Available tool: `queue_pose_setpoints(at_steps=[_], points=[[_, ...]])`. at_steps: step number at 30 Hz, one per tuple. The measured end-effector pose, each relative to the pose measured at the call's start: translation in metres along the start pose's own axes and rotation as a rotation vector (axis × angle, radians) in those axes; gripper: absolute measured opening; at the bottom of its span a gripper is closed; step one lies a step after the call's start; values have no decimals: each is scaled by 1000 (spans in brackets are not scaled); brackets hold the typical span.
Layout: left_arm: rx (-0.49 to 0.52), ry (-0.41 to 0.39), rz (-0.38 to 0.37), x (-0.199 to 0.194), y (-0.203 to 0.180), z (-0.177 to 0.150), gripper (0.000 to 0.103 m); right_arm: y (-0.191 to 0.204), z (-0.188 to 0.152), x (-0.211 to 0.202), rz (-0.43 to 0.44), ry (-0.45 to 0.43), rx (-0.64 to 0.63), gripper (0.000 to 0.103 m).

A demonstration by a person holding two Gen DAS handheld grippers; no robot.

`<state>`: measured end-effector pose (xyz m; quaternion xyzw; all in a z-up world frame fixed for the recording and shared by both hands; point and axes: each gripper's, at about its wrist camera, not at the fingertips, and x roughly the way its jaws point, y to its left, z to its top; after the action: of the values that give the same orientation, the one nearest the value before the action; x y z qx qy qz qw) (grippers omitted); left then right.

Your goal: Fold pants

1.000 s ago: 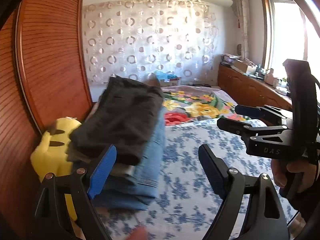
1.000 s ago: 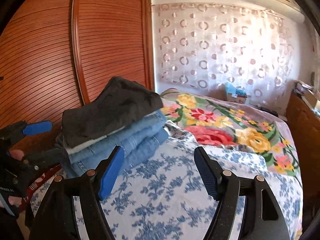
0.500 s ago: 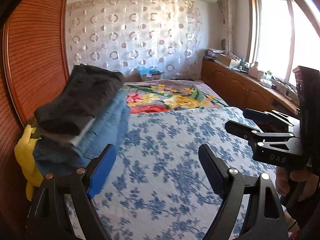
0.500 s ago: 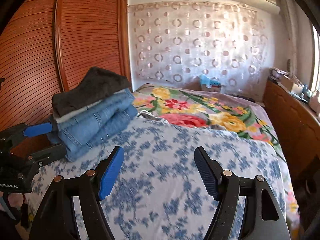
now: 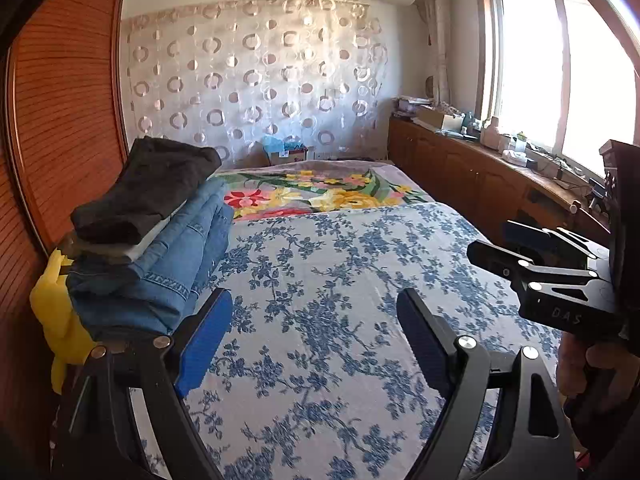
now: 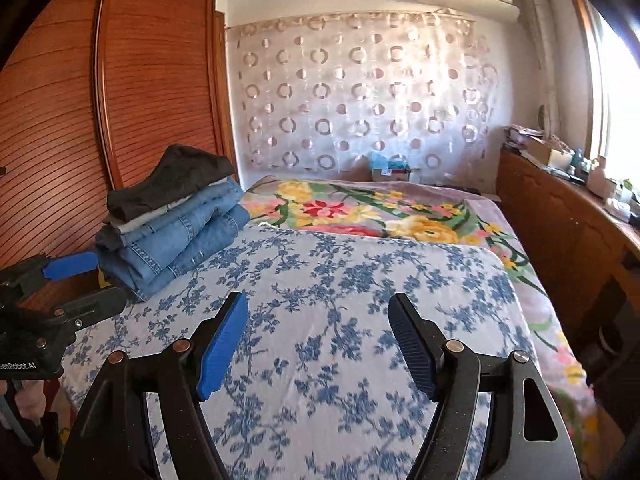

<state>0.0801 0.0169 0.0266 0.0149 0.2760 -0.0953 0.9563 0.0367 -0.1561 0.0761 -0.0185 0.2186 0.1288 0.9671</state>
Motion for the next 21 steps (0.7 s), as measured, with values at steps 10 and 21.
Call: queue_pose_setpoints(at_steps=[10,21], points=[[16,-59,8,-38,-13,4,85,1,-9,-26,-24,-53,32,75],[-1,-97,29,-58,-12,3,85,2,-22,-37,-64,-126,39,75]])
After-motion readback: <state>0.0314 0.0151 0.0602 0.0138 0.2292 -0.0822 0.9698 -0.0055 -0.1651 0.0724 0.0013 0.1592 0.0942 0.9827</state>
